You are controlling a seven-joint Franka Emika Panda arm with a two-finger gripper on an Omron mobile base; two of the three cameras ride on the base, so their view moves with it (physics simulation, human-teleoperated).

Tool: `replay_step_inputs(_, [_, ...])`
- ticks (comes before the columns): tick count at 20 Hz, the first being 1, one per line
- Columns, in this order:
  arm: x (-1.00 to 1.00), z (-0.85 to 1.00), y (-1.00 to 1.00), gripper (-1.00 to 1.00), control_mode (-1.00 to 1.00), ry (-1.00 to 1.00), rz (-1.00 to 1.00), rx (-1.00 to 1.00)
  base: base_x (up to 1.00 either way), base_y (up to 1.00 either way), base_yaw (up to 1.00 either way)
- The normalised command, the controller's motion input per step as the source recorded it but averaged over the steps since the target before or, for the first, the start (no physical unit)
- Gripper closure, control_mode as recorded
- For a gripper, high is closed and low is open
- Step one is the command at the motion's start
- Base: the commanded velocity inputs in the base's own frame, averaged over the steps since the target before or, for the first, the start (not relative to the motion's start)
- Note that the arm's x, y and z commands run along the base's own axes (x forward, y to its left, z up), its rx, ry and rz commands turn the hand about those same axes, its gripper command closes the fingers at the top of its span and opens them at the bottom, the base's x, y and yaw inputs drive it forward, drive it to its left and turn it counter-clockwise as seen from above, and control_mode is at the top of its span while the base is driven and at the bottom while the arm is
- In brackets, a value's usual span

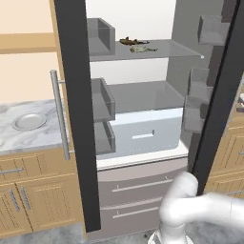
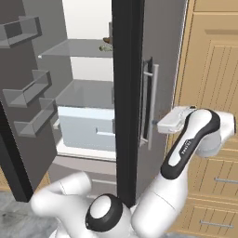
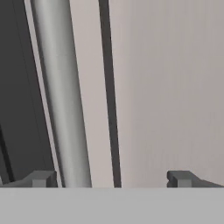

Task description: Place the fish on the counter behind the older fish on the same shelf of the fridge to maintain FIFO order. Close the fridge door when finished.

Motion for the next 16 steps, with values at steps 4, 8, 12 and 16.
replay_step_inputs(4, [0.02, 0.28, 1.00, -1.00, -1.00, 0.00, -0.11, 0.00, 0.00, 0.00, 0.00])
replay_step_inputs(8, [0.11, 0.25, 1.00, -1.00, -1.00, 0.00, -0.11, 0.00, 0.00, 0.00, 0.00])
replay_step_inputs(12, [0.21, 0.20, 1.00, -1.00, -1.00, 0.00, -0.12, 0.00, 0.00, 0.00, 0.00])
replay_step_inputs(16, [0.22, 0.26, 1.00, -1.00, -1.00, 0.00, -0.12, 0.00, 0.00, 0.00, 0.00])
